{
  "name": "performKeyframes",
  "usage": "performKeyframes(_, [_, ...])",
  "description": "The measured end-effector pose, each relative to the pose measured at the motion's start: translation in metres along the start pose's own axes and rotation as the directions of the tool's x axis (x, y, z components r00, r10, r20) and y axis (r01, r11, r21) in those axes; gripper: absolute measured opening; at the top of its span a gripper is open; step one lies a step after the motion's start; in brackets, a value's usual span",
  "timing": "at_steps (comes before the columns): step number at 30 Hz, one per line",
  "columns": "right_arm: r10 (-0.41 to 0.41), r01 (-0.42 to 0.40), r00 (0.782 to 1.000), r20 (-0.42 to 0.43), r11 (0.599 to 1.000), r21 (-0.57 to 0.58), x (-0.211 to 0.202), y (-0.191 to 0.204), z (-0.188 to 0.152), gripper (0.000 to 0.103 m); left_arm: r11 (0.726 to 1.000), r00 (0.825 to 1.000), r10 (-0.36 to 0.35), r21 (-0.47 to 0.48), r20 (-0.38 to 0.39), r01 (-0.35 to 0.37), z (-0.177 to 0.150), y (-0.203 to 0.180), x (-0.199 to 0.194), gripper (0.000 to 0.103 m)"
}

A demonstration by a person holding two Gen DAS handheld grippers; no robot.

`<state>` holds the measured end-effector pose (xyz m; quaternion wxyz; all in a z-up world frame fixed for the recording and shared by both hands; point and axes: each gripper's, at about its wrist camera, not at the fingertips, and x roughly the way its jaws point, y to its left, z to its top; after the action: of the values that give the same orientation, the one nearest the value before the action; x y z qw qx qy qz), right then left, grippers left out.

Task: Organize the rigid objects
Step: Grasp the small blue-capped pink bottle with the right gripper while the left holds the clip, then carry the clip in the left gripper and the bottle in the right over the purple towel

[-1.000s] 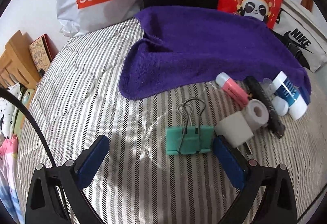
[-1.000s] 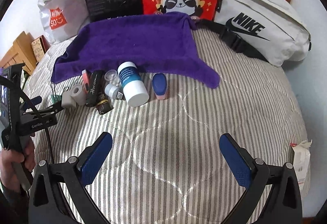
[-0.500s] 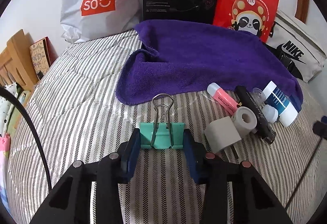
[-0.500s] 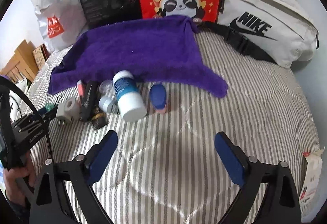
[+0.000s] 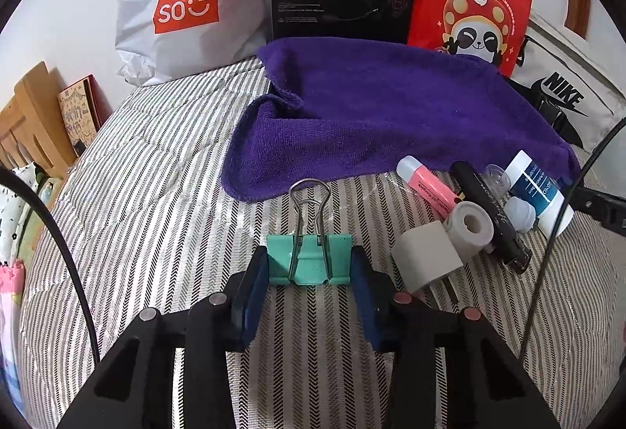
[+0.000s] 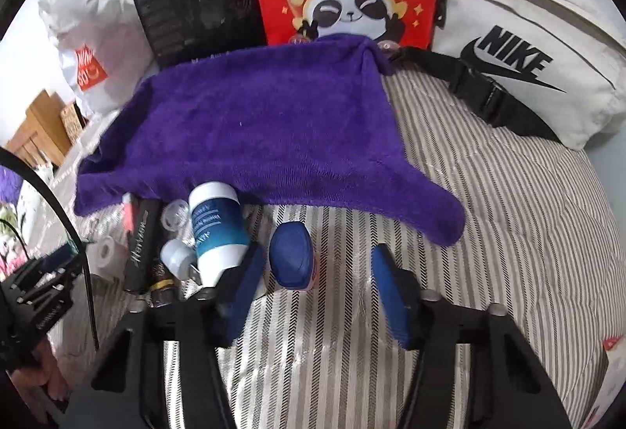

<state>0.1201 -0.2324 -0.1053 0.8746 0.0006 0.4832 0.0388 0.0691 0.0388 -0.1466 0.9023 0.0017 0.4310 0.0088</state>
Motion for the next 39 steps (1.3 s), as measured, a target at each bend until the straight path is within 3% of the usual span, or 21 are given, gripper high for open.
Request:
performKeyframes(5, [-0.002, 0.001, 1.000, -0.021, 1.000, -0.029, 0.017, 0.003, -0.004, 0.030, 1.000, 1.000, 0.000, 0.000, 0.000, 0.000, 0.000, 0.000, 0.000, 0.040])
performKeyframes(8, [-0.029, 0.029, 1.000, -0.003, 0.997, -0.067, 0.021, 0.008, -0.006, 0.027, 1.000, 1.000, 0.000, -0.001, 0.000, 0.000, 0.000, 0.000, 0.000, 0.040])
performKeyframes(12, [-0.089, 0.093, 0.995, 0.039, 0.987, -0.127, 0.027, 0.019, -0.010, 0.027, 1.000, 1.000, -0.001, -0.001, 0.000, 0.001, 0.000, 0.000, 0.000, 0.040])
performKeyframes(16, [-0.094, 0.106, 0.991, 0.090, 0.986, -0.132, 0.027, 0.018, -0.018, 0.028, 1.000, 1.000, -0.008, -0.006, 0.000, 0.008, 0.001, 0.001, 0.000, 0.039])
performKeyframes(29, [-0.078, 0.088, 0.993, 0.085, 0.989, -0.121, 0.027, 0.016, -0.017, 0.028, 1.000, 1.000, -0.011, 0.003, -0.004, 0.011, 0.001, 0.002, 0.001, 0.039])
performKeyframes(35, [-0.064, 0.073, 0.995, 0.078, 0.990, -0.117, 0.023, 0.013, -0.016, 0.020, 0.999, 0.999, -0.041, -0.003, -0.003, 0.041, 0.000, 0.006, -0.001, 0.039])
performKeyframes(39, [-0.012, 0.021, 0.997, 0.082, 0.994, -0.109, 0.003, 0.011, -0.013, 0.020, 0.999, 0.999, -0.051, -0.017, -0.010, 0.051, 0.001, 0.019, -0.011, 0.039])
